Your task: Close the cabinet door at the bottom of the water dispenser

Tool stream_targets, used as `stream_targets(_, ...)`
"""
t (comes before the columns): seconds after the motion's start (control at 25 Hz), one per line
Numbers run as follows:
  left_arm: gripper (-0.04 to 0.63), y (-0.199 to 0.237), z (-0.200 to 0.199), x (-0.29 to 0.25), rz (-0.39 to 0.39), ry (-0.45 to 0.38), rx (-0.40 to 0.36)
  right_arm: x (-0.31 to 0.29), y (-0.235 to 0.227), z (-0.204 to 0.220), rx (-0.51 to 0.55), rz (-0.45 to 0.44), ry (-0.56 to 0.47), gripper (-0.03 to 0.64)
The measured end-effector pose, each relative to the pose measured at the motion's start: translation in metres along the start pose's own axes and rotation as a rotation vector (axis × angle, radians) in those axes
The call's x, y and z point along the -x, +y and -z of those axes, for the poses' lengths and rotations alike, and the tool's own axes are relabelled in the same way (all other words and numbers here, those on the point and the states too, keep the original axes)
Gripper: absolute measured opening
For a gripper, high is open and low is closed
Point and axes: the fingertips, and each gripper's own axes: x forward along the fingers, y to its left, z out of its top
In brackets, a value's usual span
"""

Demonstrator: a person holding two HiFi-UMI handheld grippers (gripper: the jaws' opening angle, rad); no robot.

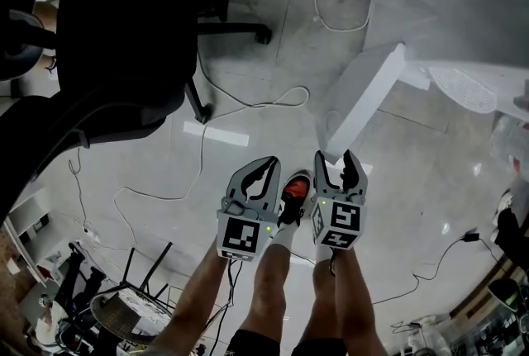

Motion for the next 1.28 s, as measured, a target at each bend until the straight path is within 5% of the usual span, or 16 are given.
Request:
stream_targets(0.64,0.025,-0.016,-0.014,-0.018,0.081,0.006,-0.084,0.01,-0.012,0.009,-0.076,0.017,-0.015,0.219)
stream_targets(1.28,0.025,-0.074,-0.026,-0.04,0.137,-0.001,-0.167,0.044,-0.067,0.025,-0.038,0.048,-0.052,0.184)
